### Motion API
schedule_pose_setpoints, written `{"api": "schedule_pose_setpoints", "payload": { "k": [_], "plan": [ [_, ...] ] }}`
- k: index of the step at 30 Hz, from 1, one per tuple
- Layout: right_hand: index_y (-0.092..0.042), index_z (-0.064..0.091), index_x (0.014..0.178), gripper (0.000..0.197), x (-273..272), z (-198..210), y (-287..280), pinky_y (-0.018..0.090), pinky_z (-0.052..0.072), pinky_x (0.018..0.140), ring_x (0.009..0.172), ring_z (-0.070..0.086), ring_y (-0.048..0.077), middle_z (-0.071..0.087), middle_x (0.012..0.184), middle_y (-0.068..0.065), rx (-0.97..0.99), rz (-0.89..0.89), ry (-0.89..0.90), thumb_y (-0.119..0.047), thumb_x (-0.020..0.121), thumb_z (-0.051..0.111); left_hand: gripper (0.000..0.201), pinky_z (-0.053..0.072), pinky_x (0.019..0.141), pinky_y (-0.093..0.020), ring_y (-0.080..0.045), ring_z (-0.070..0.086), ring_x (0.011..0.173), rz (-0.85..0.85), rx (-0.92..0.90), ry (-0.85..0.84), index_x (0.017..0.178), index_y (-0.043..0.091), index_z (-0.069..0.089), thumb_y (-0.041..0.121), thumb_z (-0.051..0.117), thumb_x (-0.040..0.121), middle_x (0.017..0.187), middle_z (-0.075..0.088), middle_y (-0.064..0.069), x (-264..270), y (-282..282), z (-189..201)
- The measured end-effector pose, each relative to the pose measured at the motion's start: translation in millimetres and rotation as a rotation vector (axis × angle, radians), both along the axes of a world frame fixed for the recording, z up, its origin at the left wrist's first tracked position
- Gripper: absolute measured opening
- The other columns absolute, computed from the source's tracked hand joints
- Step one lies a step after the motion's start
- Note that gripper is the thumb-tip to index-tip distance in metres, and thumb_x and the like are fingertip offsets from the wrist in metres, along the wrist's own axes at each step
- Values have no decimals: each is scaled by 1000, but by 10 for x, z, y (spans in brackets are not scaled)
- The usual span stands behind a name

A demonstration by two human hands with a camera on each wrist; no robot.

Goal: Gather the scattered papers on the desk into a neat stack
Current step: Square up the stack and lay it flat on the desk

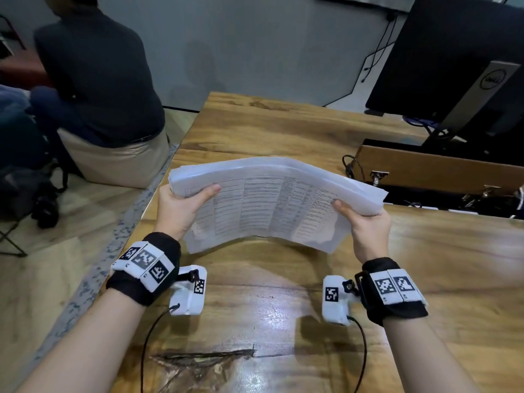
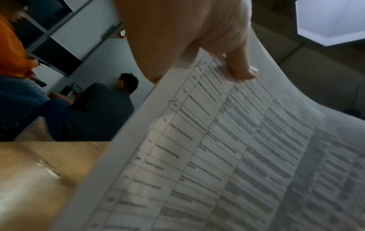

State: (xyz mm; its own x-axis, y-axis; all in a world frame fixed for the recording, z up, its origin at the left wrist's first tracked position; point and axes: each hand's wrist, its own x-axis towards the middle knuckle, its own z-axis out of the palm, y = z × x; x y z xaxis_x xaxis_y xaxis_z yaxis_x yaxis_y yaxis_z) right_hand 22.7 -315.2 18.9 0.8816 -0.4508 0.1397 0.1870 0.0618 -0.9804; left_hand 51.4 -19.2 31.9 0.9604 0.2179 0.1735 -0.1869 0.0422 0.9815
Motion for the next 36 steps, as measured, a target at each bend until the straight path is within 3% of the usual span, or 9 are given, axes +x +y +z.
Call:
{"api": "schedule_pose_setpoints", "payload": {
  "k": [4, 9, 11, 13, 15, 21, 27, 32, 36],
  "plan": [
    [-5, 63, 104, 46, -51, -19, 7, 18, 54, 64, 78, 69, 5, 70, 93, 1, -9, 19, 39, -13, 63, 81, 24, 48, 58, -6, 11, 63, 64, -6, 38, 21, 78, 21, 63, 8, 80, 67, 81, 67, 7, -68, -12, -34],
    [-19, 53, 73, 20, 9, 197, 63, 7, 43, 51, 51, 55, -8, 55, 73, -6, 50, -98, 1, -27, 81, 69, 13, 44, 70, -9, 11, 59, 67, 109, 35, -46, 75, 27, 64, 19, 74, 75, 77, 65, 14, -35, -59, 84],
    [-18, 47, 63, 30, 81, 257, 79, 9, 40, 54, 51, 51, -8, 48, 66, -4, 59, -157, 1, -26, 87, 63, 13, 43, 76, -15, 8, 59, 68, 159, 15, -47, 70, 28, 64, 21, 74, 75, 66, 67, 19, 0, -85, 111],
    [-18, 46, 61, 31, 136, 267, 96, 20, 38, 65, 62, 50, 4, 47, 67, -4, 43, -196, 24, -22, 86, 64, 17, 44, 75, -18, 6, 57, 66, 179, 13, -33, 65, 29, 64, 21, 74, 75, 59, 65, 23, 27, -115, 121],
    [-20, 46, 63, 28, 163, 237, 105, 28, 34, 74, 66, 44, 9, 46, 70, -4, 12, -231, 47, -12, 83, 64, 22, 43, 75, -20, 5, 56, 65, 194, 18, -25, 61, 28, 60, 16, 73, 75, 60, 64, 18, 31, -142, 115],
    [-26, 47, 77, 26, 180, 224, 74, 19, 35, 70, 74, 43, 6, 44, 82, -7, 17, -307, 36, -2, 84, 55, 15, 43, 92, -43, -15, 58, 76, 250, -96, 45, 66, 22, 48, 7, 50, 70, 73, 65, 1, -2, -118, 126],
    [-28, 49, 79, 27, 168, 189, 84, 19, 35, 70, 72, 43, 5, 47, 85, -10, -53, -290, 39, -2, 85, 54, 18, 42, 82, -36, -15, 57, 71, 238, -151, 5, 70, 19, 51, 9, 36, 68, 72, 62, -5, -9, -106, 135],
    [-29, 52, 81, 16, 185, 165, 51, 20, 36, 70, 71, 44, 5, 48, 84, -11, -89, -272, 16, -15, 79, 59, 3, 42, 79, -30, -13, 56, 75, 172, -67, -17, 71, 24, 53, 26, 52, 73, 75, 63, 0, -38, -108, 99],
    [-17, 53, 102, 18, 206, 146, 50, 6, 37, 61, 63, 39, 3, 47, 86, -12, -97, -248, -23, -19, 87, 62, 17, 41, 84, -31, -15, 57, 79, 218, -10, -39, 73, 26, 50, 11, 42, 78, 73, 63, 2, -17, -105, 60]
  ]
}}
